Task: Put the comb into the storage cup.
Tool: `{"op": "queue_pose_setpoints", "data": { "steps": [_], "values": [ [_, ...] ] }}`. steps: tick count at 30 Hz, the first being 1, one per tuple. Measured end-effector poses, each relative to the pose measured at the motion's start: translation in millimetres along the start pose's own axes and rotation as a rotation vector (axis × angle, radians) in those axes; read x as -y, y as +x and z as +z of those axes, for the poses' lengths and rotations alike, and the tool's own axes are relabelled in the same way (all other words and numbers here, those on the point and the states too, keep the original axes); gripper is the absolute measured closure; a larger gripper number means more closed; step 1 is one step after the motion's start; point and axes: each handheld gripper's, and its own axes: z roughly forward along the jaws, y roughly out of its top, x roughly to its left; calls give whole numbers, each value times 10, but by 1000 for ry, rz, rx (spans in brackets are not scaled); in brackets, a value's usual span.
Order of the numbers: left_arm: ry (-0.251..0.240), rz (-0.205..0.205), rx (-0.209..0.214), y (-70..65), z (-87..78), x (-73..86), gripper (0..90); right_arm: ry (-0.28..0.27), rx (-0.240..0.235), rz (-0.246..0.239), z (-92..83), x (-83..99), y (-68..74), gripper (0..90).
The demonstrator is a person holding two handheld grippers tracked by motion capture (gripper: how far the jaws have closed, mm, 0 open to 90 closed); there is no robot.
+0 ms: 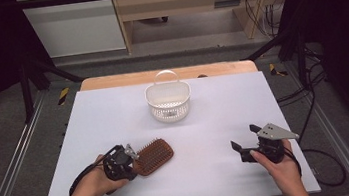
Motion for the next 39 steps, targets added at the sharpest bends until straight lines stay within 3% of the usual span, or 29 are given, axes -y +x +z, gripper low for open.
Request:
{"op": "queue_pose_setpoints", "data": {
  "steps": [4,10,19,33,39],
  "values": [
    [-28,2,-5,-9,0,35,717,3,-1,8,2,5,-4,97],
    [-120,1,-43,-67,2,162,721,6,-4,12,7,11,-4,97],
    [-140,-2,-75,-102,-45,177,722,1,0,19,-5,12,-3,99],
    [-412,-86,-113,-70,-213,256,722,-16,-25,13,10,-20,77,91],
    [-502,-91,-149,-99,-249,243,723,-39,-58,24,39,-54,161,85]
  ]
}}
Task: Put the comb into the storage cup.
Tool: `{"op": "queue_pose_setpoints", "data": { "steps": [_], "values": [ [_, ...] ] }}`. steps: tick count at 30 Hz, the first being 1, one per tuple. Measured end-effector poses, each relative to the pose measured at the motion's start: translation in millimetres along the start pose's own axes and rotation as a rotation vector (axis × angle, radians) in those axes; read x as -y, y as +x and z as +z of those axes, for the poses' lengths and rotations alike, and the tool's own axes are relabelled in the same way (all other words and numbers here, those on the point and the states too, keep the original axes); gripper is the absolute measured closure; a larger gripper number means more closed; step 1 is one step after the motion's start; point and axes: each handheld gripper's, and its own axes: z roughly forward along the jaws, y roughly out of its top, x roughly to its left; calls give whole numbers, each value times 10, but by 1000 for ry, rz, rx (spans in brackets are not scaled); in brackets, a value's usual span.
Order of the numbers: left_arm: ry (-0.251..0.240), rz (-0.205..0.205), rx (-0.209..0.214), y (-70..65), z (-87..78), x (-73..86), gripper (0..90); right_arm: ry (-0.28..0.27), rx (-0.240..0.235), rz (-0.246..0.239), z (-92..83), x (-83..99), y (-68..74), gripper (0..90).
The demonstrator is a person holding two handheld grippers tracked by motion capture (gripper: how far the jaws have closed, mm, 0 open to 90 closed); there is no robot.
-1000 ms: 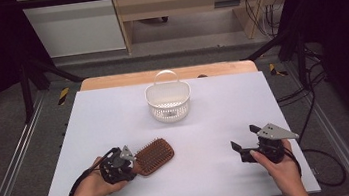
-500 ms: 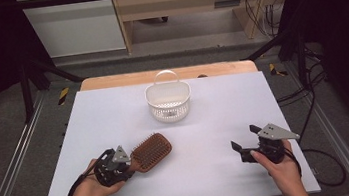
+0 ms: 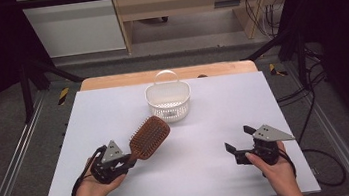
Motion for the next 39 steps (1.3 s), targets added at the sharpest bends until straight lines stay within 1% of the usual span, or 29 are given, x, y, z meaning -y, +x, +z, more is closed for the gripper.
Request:
{"op": "queue_pose_setpoints", "data": {
  "steps": [3,6,10,18,22,24,29,31,35,39],
  "values": [
    [-39,8,-13,-27,-2,-17,723,-25,-23,24,25,-27,59,81],
    [-75,13,-12,-57,-6,-39,723,-41,-44,47,59,-52,121,74],
    [-101,22,-22,-92,-5,-61,723,-44,-64,51,108,-71,200,69],
    [-120,39,-24,-157,42,-94,723,-71,-115,115,240,-110,344,63],
    [-132,48,-25,-201,61,-121,723,-80,-142,167,340,-148,429,58],
    [-135,51,-23,-222,76,-132,723,-78,-160,181,387,-178,486,56],
    [-145,56,-26,-260,101,-155,723,-71,-206,195,494,-252,620,51],
    [-147,61,-26,-271,106,-161,723,-66,-224,189,543,-275,665,54],
    [-158,65,-30,-297,123,-170,723,-61,-257,205,616,-327,730,57],
    [-168,75,-28,-332,145,-187,723,-65,-286,221,706,-420,789,57]
  ]
}}
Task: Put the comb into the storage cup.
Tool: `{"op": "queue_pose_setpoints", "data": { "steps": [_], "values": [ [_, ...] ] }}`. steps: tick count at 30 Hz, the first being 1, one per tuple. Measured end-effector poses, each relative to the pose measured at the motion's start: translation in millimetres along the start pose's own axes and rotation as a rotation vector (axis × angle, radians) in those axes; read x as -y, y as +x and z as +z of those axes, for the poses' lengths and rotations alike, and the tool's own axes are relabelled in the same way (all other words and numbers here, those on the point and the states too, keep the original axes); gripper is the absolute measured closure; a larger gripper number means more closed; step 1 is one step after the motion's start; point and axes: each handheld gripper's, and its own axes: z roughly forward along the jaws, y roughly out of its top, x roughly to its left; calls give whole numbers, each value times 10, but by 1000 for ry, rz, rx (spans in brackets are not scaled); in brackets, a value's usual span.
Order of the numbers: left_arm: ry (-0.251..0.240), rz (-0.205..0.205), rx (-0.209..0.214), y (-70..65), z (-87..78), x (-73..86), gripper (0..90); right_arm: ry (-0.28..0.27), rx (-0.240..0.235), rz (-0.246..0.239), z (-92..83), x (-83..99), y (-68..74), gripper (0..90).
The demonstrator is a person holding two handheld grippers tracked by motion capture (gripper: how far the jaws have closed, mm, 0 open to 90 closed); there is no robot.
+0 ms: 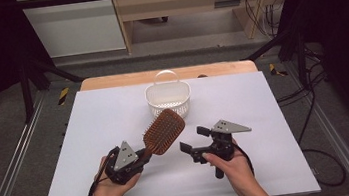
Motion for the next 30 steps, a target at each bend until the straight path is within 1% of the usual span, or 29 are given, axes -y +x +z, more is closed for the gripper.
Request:
{"op": "queue_pose_setpoints", "data": {
  "steps": [2,5,8,9,10,11,12,15,16,18,20,24,30],
  "values": [
    [-4,5,2,-16,5,-8,723,1,-16,17,76,-59,31,56],
    [-8,14,-1,-42,5,-14,723,3,-31,12,170,-94,69,54],
    [-14,17,-4,-46,-9,-17,723,-7,-41,4,230,-64,120,55],
    [-13,19,-5,-42,-14,-18,723,-1,-43,4,239,-46,137,56],
    [-17,20,-6,-42,-17,-17,723,7,-47,0,244,-35,149,54],
    [-20,17,-6,-43,-18,-17,723,7,-41,-9,240,-19,159,57],
    [-19,18,-8,-44,-20,-17,723,0,-34,-6,233,-6,167,62],
    [-22,18,-7,-50,-21,-15,723,-2,-40,5,223,8,158,64],
    [-22,22,-6,-52,-21,-16,723,-8,-42,4,218,5,152,66],
    [-25,24,-4,-59,-17,-15,723,-21,-51,21,203,-9,144,72],
    [-27,29,-5,-70,-14,-18,723,-30,-53,27,193,-18,141,74],
    [-32,33,2,-92,-14,-26,723,-38,-56,30,174,-24,138,77],
    [-33,42,6,-123,-4,-32,723,-49,-56,23,159,-33,153,83]
  ]
}}
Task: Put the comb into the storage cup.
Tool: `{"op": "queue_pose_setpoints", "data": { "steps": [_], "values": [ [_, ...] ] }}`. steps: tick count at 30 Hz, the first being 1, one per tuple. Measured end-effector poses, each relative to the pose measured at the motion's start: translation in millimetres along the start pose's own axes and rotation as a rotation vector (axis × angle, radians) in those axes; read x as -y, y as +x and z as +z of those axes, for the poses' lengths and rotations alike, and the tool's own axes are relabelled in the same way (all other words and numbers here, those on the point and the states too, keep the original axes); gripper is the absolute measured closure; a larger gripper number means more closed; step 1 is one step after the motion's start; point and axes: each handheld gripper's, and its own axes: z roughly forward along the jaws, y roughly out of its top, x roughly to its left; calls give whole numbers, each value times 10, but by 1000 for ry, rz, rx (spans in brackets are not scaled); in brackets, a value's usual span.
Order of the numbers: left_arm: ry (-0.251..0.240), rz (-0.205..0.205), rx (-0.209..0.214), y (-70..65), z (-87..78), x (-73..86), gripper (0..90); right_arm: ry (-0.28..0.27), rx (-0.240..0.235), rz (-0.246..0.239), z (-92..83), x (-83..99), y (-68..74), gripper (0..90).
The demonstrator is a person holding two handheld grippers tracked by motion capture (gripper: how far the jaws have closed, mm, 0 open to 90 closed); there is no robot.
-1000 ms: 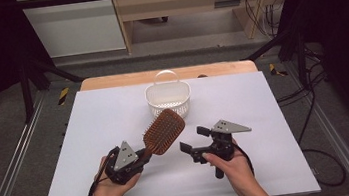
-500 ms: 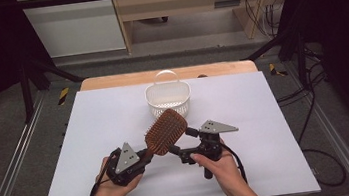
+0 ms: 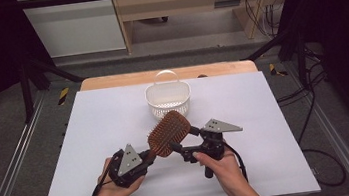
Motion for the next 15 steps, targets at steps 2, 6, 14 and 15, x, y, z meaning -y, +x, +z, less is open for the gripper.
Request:
{"op": "queue_pose_setpoints", "data": {
  "steps": [2,6,14,15],
  "values": [
    [-3,2,1,-13,3,-3,723,-5,-1,-4,-4,-2,2,85],
    [-3,5,3,-20,8,-7,723,-8,-1,-7,-11,-4,10,93],
    [-7,10,4,-36,7,-9,723,-17,-9,-12,-15,-11,26,106],
    [-8,10,4,-37,7,-10,723,-18,-9,-14,-17,-13,28,108]
  ]
}}
